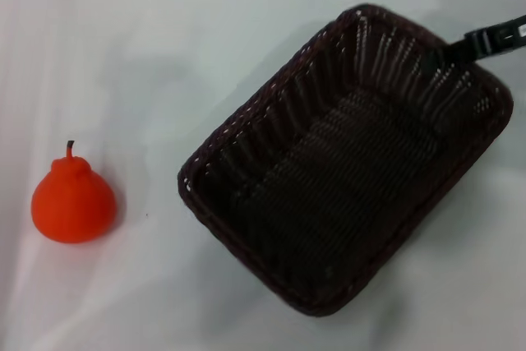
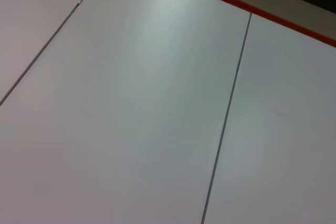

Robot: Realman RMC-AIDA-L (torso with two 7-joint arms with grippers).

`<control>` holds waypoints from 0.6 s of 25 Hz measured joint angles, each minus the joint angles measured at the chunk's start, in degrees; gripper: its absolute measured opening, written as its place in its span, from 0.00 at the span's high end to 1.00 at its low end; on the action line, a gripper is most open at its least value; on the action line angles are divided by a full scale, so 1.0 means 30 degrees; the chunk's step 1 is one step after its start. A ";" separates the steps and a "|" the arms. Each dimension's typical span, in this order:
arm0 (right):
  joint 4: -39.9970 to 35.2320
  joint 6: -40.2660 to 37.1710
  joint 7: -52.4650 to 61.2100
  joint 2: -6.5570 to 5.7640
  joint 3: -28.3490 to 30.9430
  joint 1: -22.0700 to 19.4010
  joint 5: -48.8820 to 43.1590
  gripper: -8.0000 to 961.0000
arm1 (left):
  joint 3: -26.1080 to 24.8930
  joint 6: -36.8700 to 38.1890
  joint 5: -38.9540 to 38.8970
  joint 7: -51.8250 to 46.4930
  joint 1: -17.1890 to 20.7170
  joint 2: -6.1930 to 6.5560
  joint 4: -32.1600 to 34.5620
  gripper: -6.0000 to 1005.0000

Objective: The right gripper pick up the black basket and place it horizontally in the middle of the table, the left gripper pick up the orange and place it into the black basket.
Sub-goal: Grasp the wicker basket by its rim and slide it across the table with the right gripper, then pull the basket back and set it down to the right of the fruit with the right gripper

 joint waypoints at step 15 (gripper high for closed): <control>0.5233 -0.2892 -0.0574 -0.0676 0.3179 -0.2079 0.4636 0.78 | 0.0080 0.0076 -0.0002 0.0050 -0.0232 0.0055 -0.0114 0.23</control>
